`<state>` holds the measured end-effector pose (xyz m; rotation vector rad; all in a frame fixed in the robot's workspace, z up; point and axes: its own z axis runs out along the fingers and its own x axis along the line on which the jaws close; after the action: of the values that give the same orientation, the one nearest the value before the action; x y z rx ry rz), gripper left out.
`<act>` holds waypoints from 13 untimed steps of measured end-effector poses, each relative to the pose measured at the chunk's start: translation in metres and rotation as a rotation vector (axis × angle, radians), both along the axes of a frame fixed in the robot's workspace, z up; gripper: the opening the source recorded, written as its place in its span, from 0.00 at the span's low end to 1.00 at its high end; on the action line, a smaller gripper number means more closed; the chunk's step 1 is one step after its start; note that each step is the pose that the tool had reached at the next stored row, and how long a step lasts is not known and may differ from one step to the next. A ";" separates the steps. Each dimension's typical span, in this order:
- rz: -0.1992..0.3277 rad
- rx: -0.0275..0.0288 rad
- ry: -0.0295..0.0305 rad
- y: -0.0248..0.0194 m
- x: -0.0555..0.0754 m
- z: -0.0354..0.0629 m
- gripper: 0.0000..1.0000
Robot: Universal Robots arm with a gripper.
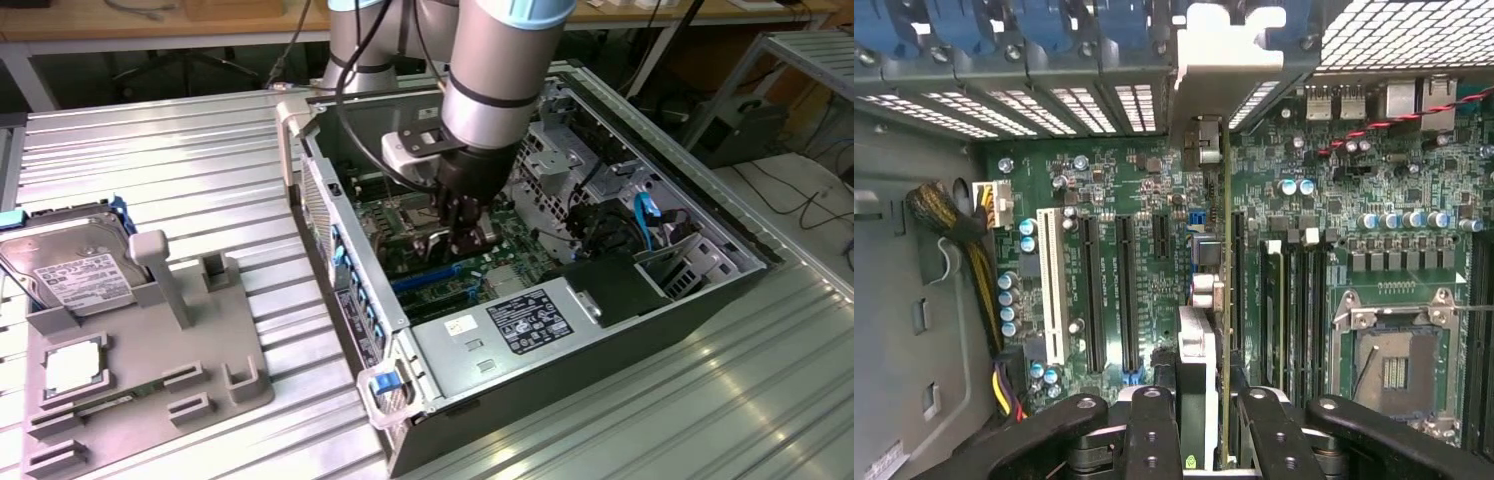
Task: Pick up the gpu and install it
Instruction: 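Insert the gpu into the slot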
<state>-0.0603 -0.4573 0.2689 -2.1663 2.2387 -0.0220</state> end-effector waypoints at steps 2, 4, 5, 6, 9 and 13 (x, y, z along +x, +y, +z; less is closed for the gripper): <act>0.000 -0.0005 0.0008 0.0000 0.000 -0.0005 0.28; 0.000 0.0000 0.0018 0.0000 0.000 -0.0016 0.28; 0.000 -0.0002 0.0024 0.0000 0.000 -0.0018 0.28; 0.000 -0.0001 0.0029 0.0000 -0.001 -0.0021 0.28; 0.000 -0.0001 0.0036 -0.0002 -0.001 -0.0032 0.28; 0.000 -0.0002 0.0042 -0.0005 -0.002 -0.0052 0.28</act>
<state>-0.0624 -0.4578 0.2637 -2.1684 2.2410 -0.0176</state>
